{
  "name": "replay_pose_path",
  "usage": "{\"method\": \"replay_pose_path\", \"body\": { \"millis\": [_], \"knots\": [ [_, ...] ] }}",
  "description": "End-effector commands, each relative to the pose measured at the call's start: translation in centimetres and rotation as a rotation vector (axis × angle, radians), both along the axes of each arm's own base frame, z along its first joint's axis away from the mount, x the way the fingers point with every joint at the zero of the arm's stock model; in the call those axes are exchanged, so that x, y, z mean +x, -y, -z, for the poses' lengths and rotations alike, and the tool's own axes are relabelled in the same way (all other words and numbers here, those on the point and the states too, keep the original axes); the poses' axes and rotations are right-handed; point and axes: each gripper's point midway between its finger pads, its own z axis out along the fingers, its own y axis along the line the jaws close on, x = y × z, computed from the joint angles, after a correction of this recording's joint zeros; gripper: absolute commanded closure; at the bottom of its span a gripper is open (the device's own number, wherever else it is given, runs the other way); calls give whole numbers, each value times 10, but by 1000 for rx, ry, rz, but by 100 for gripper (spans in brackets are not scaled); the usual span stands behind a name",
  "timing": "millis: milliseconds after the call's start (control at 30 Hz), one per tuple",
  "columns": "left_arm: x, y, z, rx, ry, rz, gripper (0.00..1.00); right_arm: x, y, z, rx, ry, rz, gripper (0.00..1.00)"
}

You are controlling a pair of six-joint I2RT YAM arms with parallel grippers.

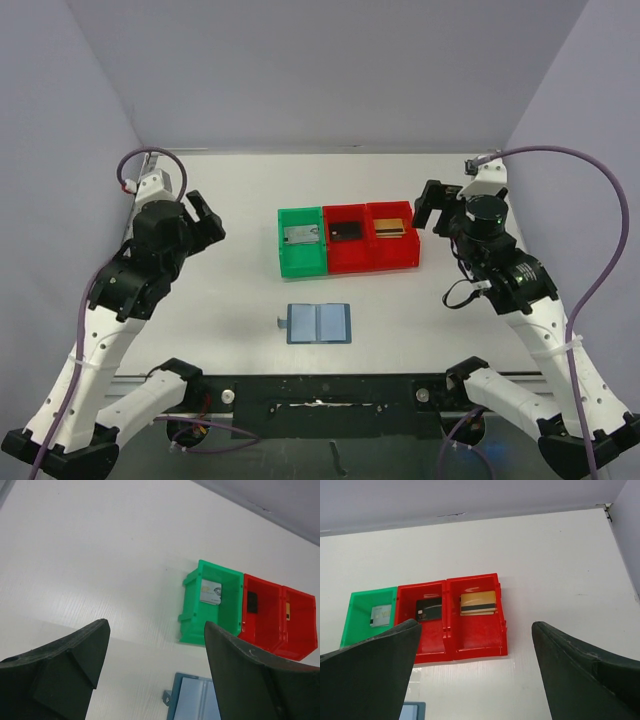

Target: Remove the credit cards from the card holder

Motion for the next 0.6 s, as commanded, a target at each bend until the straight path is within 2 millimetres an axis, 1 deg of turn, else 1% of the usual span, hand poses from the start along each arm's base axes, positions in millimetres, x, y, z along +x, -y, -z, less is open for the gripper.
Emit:
{"method": "replay_pose_path", "body": {
  "millis": [0,100,167,233,400,500,567],
  "knots": [
    [-2,-4,-42,-4,90,9,25,-18,9,-32,-3,86,-16,2],
    [-3,-2,-56,-5,118,34,25,-28,10,-38,26,114,-29,2],
    [-3,-3,-58,9,124,39,24,-33,14,-42,52,117,-11,2],
    [-4,-5,-56,21,116,30,24,-35,17,-43,53,113,0,2],
    [-1,-3,-53,32,105,40,24,-37,28,-36,27,92,55,2],
    [1,-2,-53,39,105,49,24,-36,30,-29,16,69,70,2],
    [2,-4,-52,51,103,37,24,-33,26,-25,2,57,48,2]
  ]
}}
